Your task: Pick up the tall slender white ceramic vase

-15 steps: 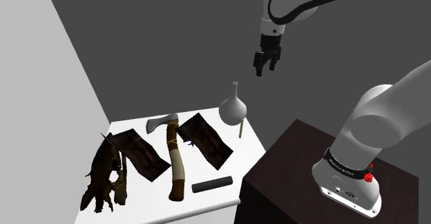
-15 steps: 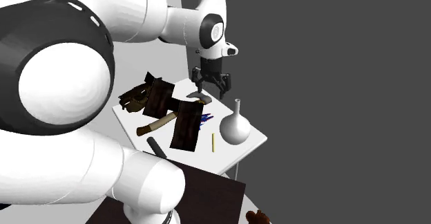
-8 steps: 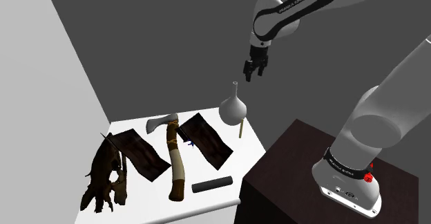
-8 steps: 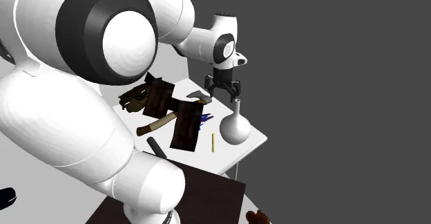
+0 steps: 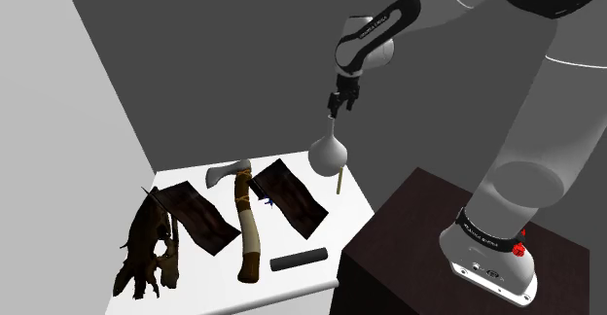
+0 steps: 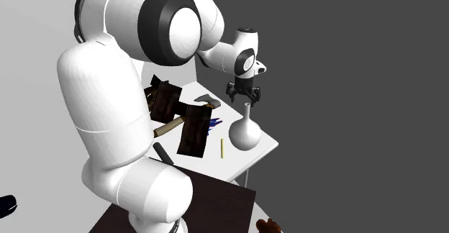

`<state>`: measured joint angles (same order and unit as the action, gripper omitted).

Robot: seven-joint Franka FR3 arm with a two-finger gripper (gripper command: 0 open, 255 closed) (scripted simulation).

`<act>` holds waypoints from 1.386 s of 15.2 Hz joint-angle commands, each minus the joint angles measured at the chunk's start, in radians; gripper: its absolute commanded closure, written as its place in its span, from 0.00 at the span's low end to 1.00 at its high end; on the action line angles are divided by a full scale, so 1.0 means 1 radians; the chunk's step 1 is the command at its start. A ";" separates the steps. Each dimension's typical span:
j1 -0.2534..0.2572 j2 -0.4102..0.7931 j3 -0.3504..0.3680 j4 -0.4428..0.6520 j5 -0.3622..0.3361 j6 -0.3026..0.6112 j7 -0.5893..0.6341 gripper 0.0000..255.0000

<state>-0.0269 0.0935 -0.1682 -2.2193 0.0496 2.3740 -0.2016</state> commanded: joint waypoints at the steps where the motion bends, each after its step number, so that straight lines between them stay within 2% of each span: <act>1: -0.004 0.072 0.003 0.057 0.022 0.031 -0.025 0.00; 4: -0.018 0.175 0.010 0.143 0.054 0.067 -0.064 0.00; 13: -0.026 0.245 0.021 0.126 0.077 0.153 -0.081 0.00; 14: -0.026 0.245 0.021 0.127 0.077 0.152 -0.081 1.00; 21: -0.026 0.246 0.021 0.128 0.077 0.151 -0.082 1.00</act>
<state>-0.0531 0.3387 -0.1476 -2.0911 0.1264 2.5251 -0.2834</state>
